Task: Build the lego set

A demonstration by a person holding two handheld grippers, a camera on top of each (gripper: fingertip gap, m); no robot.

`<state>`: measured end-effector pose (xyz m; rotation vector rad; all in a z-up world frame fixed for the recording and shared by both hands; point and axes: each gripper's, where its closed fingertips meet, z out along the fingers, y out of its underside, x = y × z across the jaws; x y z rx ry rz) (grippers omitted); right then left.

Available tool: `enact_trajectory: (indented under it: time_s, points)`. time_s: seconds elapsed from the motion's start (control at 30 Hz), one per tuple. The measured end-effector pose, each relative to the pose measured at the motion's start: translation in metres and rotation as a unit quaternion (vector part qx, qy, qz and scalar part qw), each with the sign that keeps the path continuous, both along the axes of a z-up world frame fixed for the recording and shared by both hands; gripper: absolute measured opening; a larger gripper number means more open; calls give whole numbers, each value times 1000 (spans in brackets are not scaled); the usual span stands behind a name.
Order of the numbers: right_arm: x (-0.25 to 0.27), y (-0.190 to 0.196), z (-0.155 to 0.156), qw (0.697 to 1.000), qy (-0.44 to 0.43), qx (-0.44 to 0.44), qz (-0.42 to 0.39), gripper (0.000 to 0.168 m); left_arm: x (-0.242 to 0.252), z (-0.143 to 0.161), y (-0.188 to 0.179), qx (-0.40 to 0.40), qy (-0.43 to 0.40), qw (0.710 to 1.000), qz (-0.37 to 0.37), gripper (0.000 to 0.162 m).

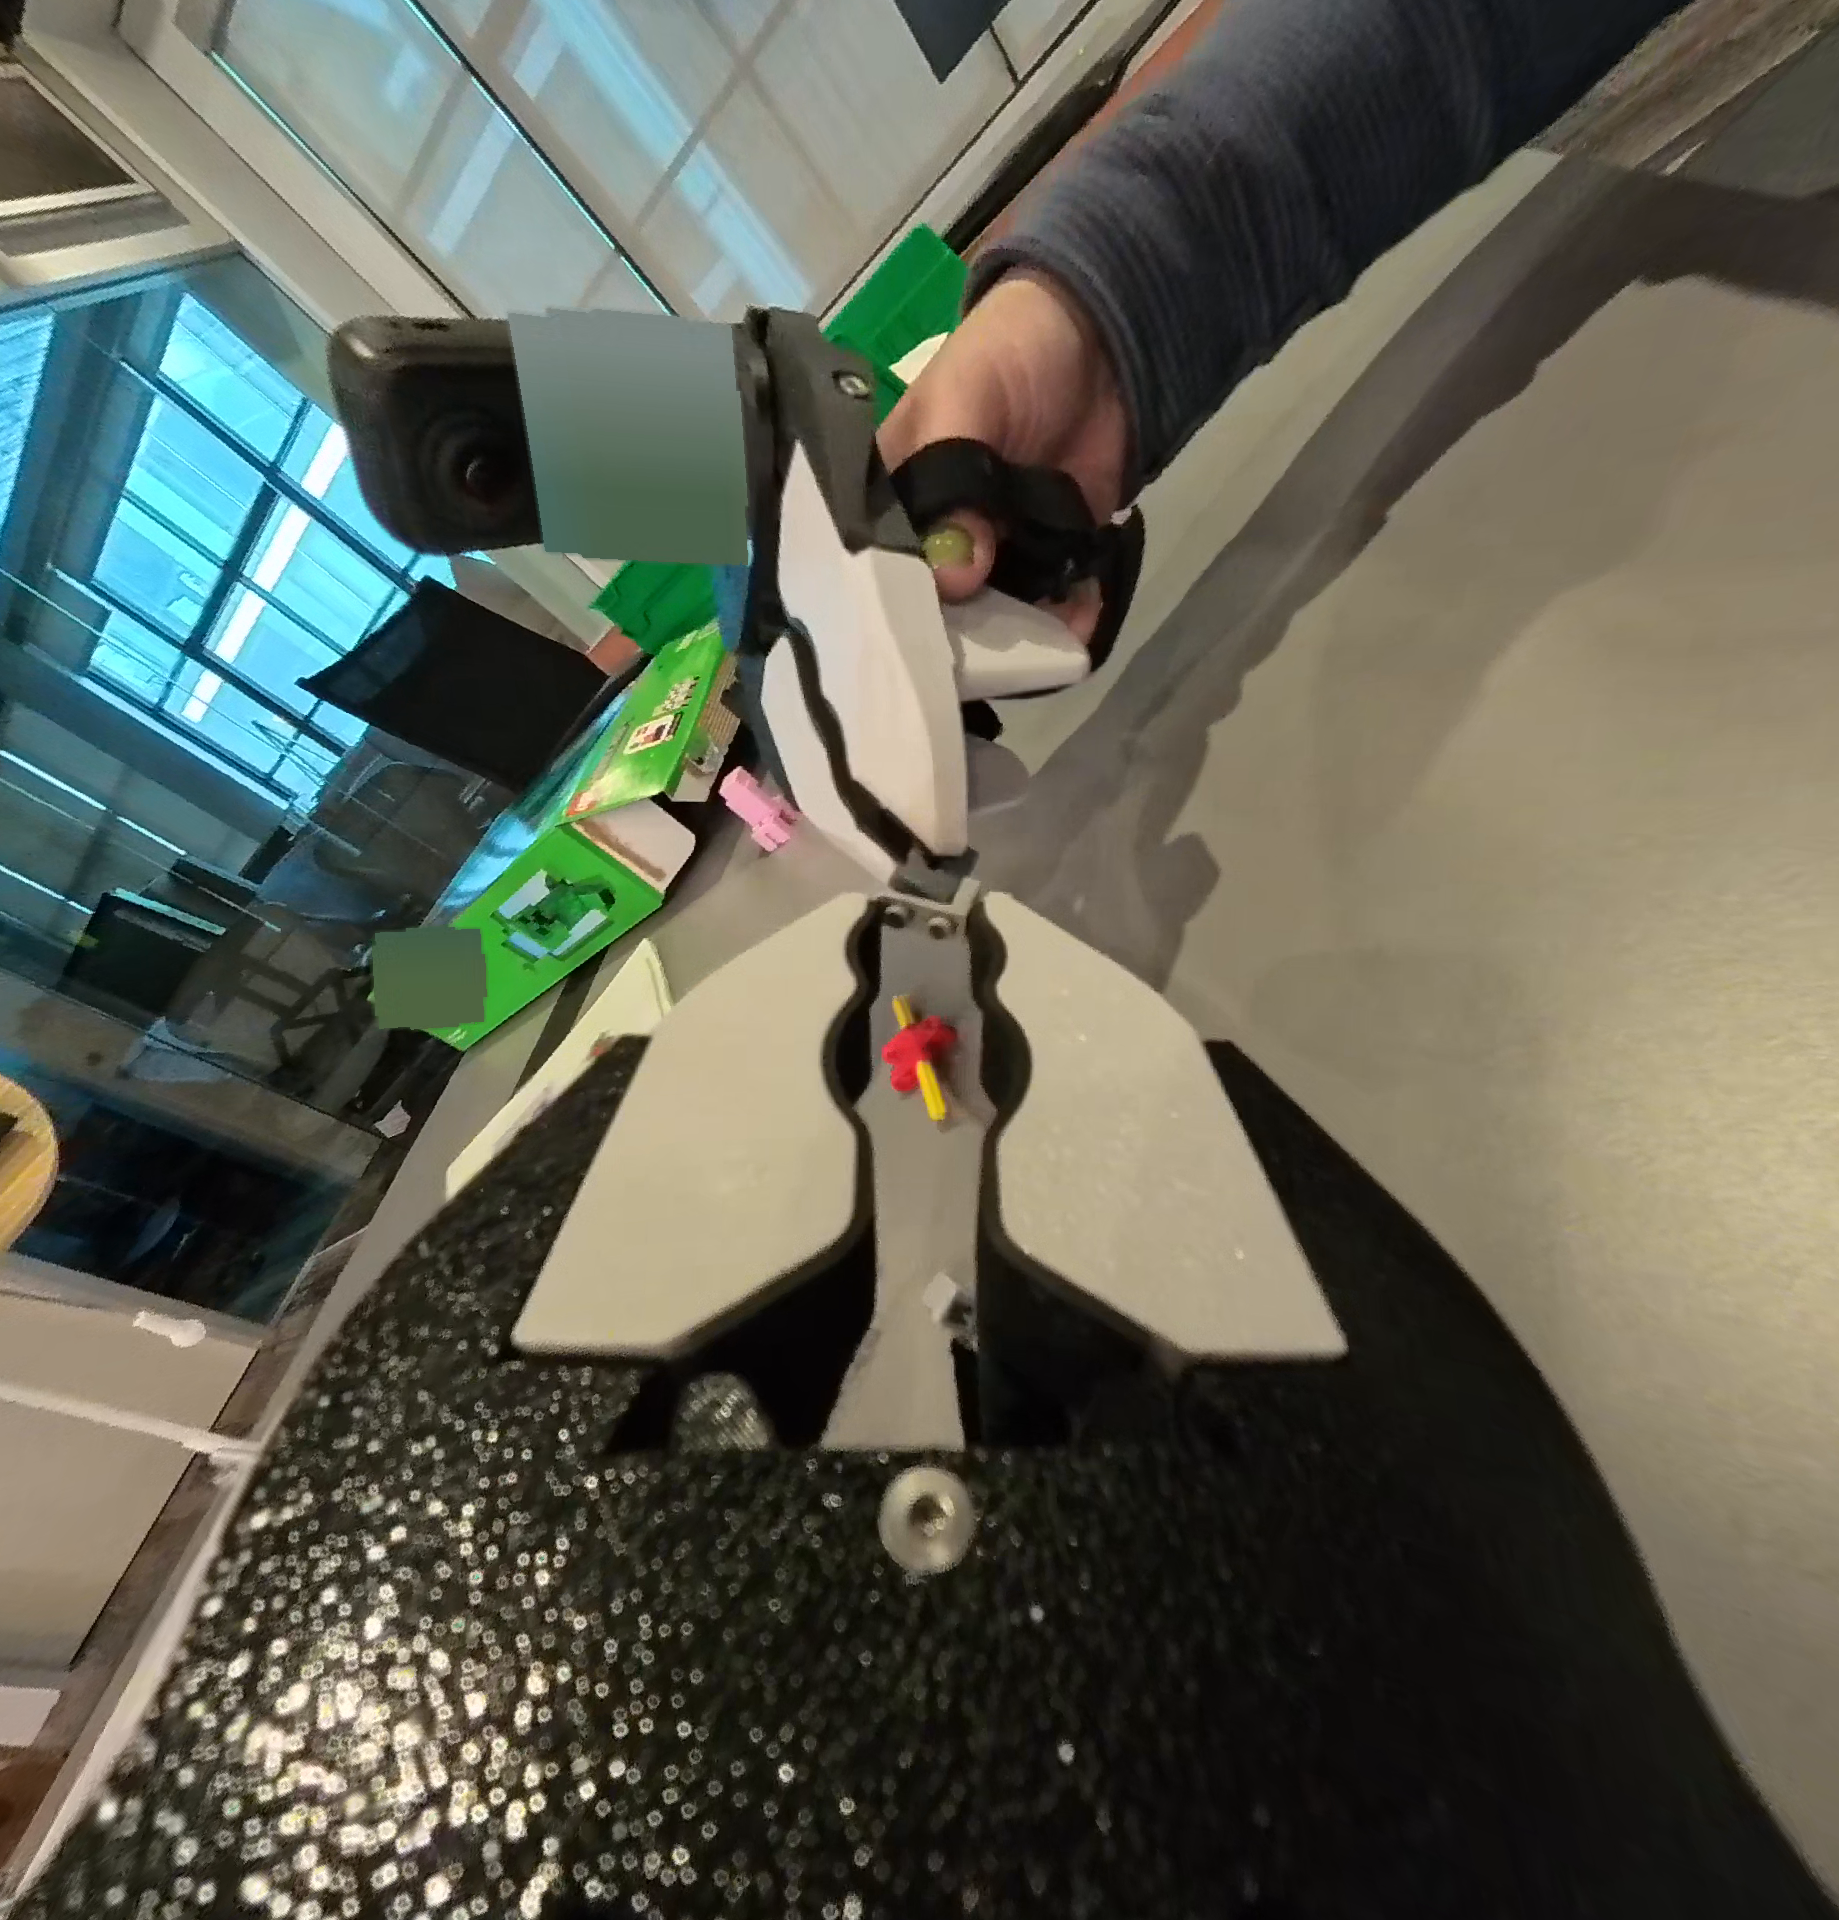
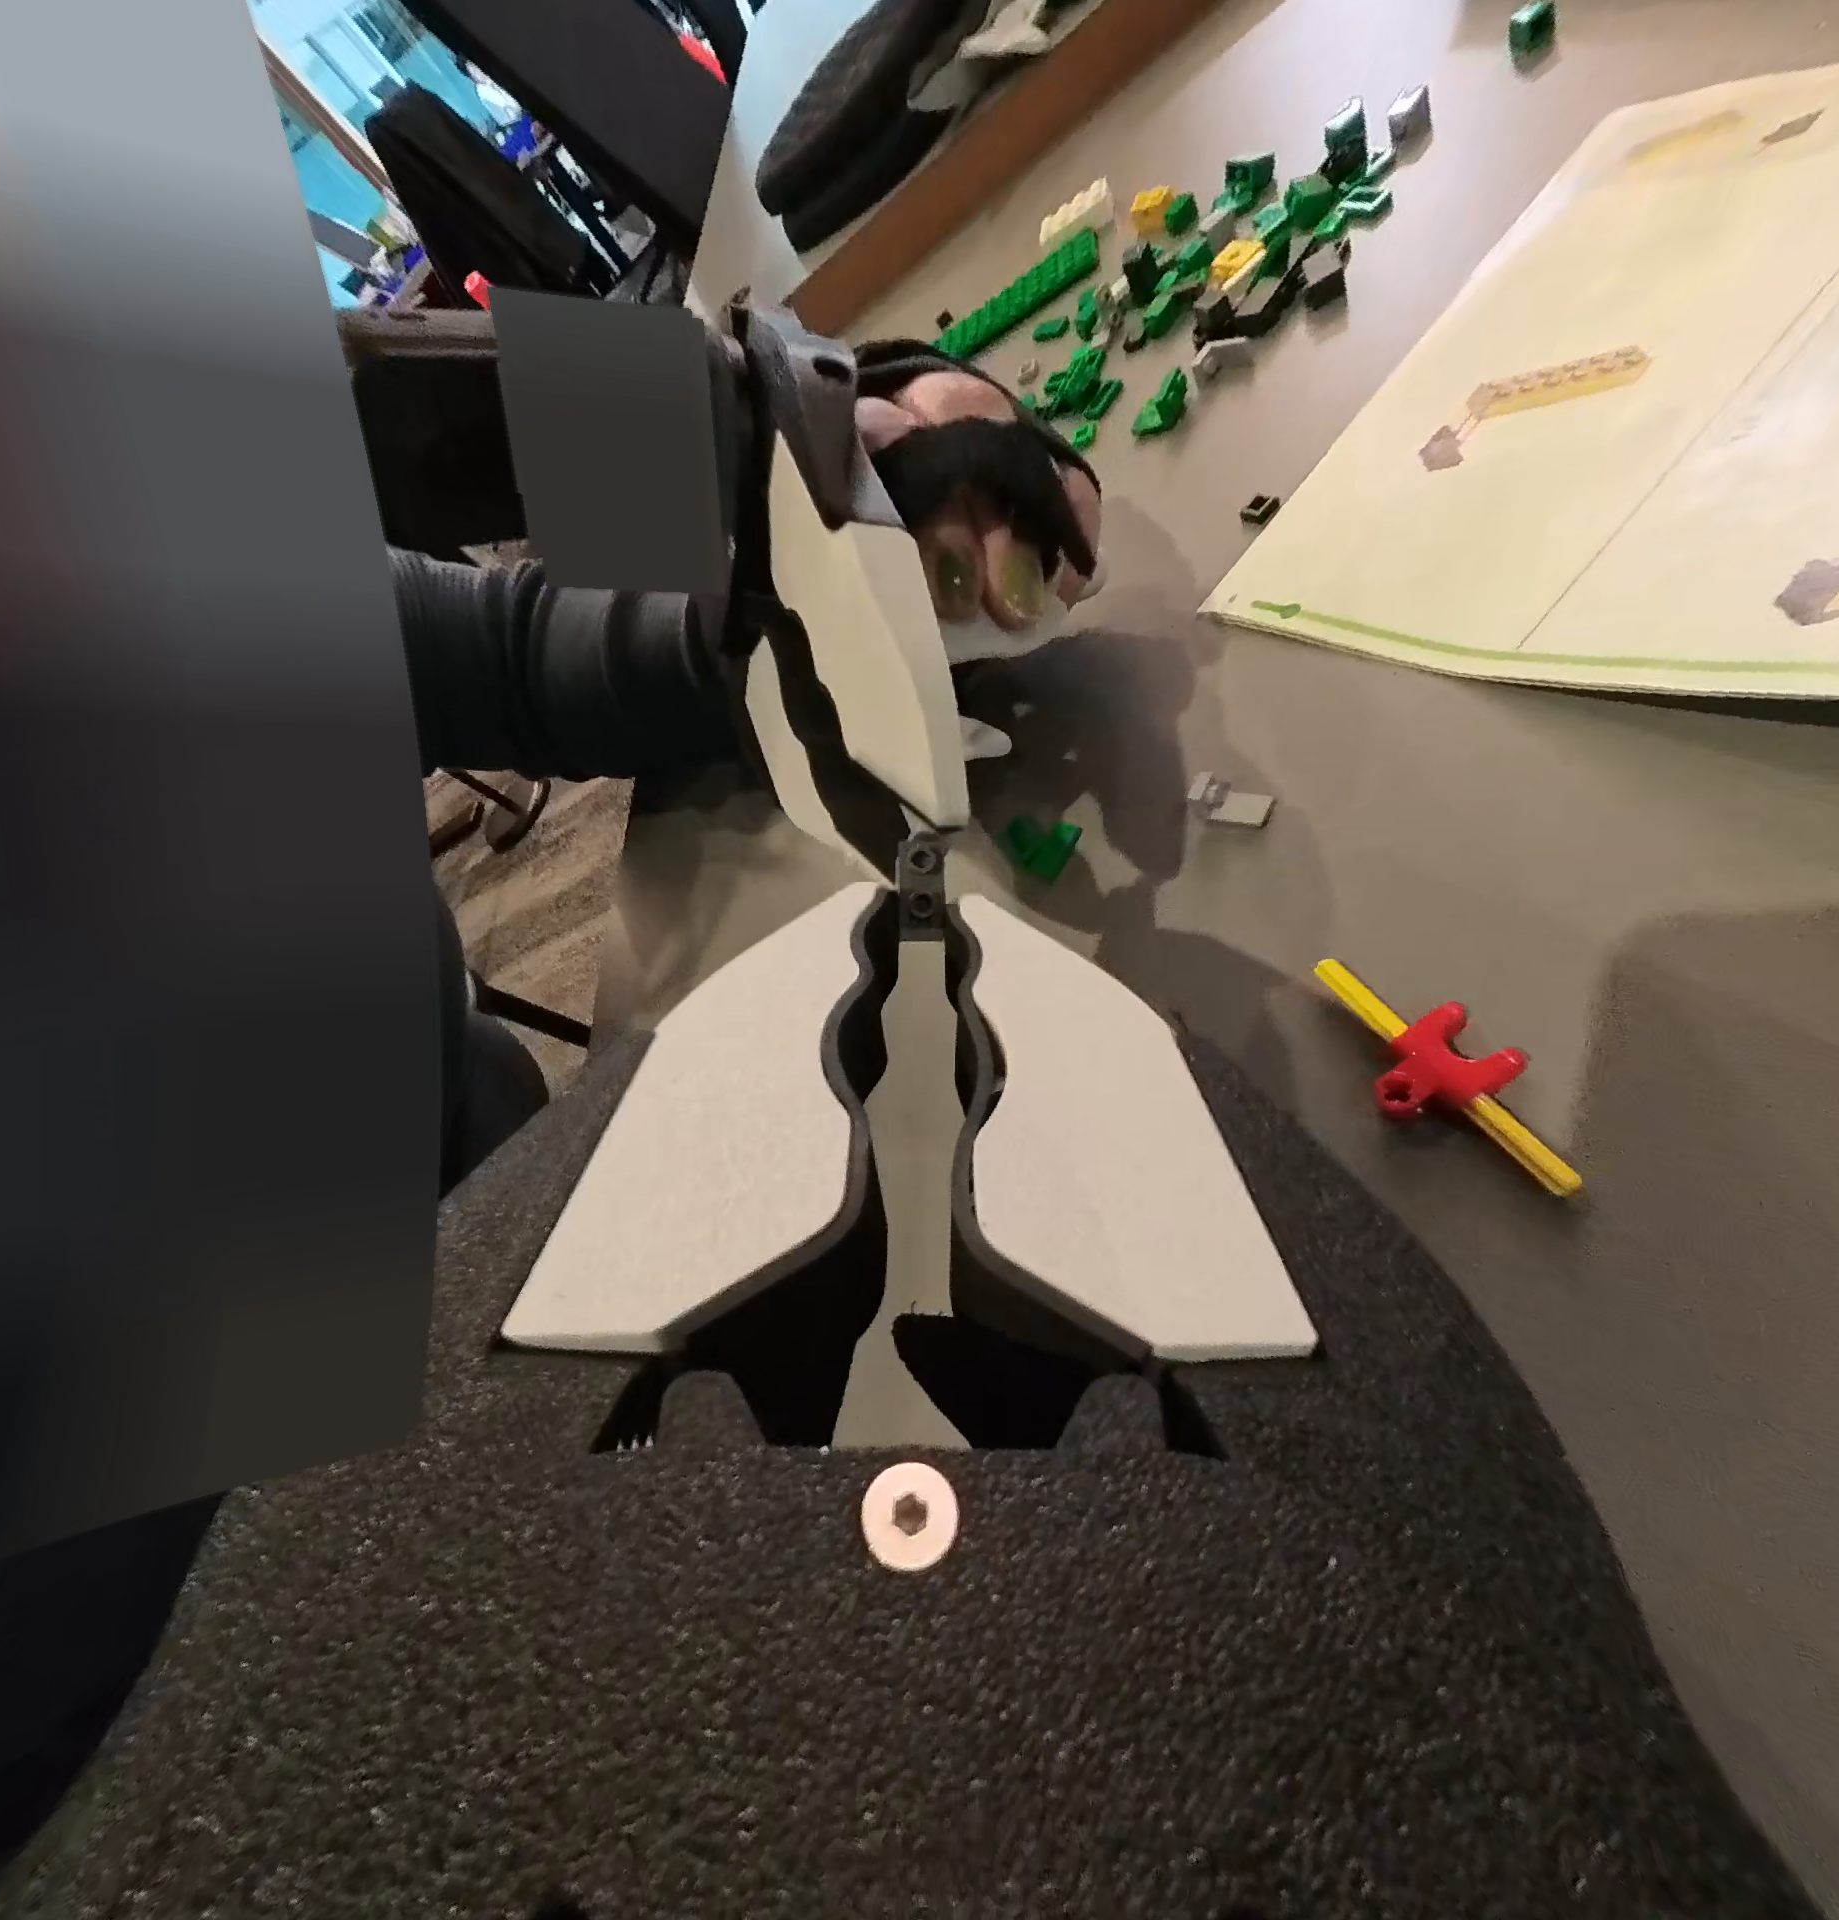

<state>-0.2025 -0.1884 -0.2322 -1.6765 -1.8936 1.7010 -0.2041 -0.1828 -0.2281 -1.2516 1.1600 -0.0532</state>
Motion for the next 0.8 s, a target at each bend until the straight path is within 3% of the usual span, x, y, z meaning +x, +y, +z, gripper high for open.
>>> enact_trajectory:
  time_s: [0.03, 0.3, 0.6, 0.8]
  points:
    - [1, 0, -1, 1000, -3, 4, 3, 8, 1, -1, 0, -4, 2, 1000, -4, 16]
    - [14, -9, -26, 999, -54, -4, 4, 8, 14, -26, -8, -59, 54, 996, -44, 16]
    - [19, -18, -31, 996, -54, -69, 0, 8, 24, -32, -15, -75, 67, 992, -72, 16]
    - [19, -20, -31, 997, -43, -62, 3, 8, 24, -32, -16, -77, 66, 992, -74, 16]
